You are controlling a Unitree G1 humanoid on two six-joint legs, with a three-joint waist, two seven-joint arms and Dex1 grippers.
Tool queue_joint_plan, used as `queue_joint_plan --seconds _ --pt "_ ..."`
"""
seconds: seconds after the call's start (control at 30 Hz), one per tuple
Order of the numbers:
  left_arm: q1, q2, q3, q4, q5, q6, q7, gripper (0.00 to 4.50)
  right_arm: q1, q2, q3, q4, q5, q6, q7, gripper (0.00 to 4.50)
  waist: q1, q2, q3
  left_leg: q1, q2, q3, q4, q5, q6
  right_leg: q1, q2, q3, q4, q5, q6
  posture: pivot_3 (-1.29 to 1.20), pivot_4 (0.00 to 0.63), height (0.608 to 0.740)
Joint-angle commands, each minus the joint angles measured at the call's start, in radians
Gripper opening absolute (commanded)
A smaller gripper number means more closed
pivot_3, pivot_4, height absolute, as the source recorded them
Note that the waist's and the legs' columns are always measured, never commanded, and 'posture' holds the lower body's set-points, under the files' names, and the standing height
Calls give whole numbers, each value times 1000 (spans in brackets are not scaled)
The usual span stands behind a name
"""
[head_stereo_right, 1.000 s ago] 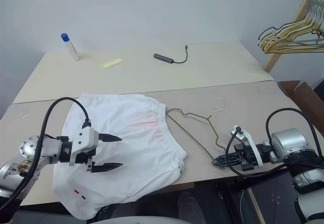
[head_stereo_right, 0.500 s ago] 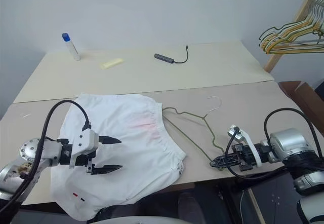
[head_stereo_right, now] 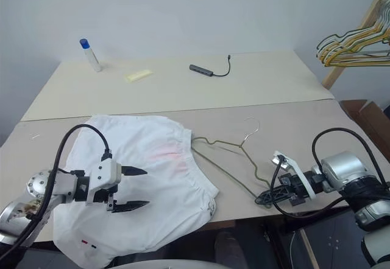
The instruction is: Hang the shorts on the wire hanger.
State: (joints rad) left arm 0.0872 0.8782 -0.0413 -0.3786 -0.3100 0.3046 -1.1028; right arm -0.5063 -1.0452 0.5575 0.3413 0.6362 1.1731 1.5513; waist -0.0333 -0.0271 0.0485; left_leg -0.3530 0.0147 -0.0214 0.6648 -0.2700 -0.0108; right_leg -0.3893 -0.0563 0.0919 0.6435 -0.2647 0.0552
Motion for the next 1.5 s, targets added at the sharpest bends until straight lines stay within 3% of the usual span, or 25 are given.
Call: queue_joint_plan --seconds 0.03,0.27,0.9,1.5 --pt "-6 1 -2 -26 13 -20 8 4447 -27 -38 -14 2 46 -29 63 0 4 0 0 0 0 0 0 0 0 0 0 0 0 0 0 31 0 740" --pt "-22 0 -15 -10 20 -31 -3 4447 -12 -98 46 -101 119 -50 63 0 7 0 0 0 0 0 0 0 0 0 0 0 0 2 -4 21 0 740" --pt "-29 -9 -24 -6 32 -37 -3 4447 -83 -34 43 79 75 -49 63 0 16 0 0 0 0 0 1 0 0 0 0 0 0 4 -7 21 0 740" --pt "-20 -12 -18 -11 38 -36 -1 4447 -66 -49 74 -17 148 -47 63 0 17 0 0 0 0 0 1 0 0 0 0 0 0 4 -7 34 0 740"
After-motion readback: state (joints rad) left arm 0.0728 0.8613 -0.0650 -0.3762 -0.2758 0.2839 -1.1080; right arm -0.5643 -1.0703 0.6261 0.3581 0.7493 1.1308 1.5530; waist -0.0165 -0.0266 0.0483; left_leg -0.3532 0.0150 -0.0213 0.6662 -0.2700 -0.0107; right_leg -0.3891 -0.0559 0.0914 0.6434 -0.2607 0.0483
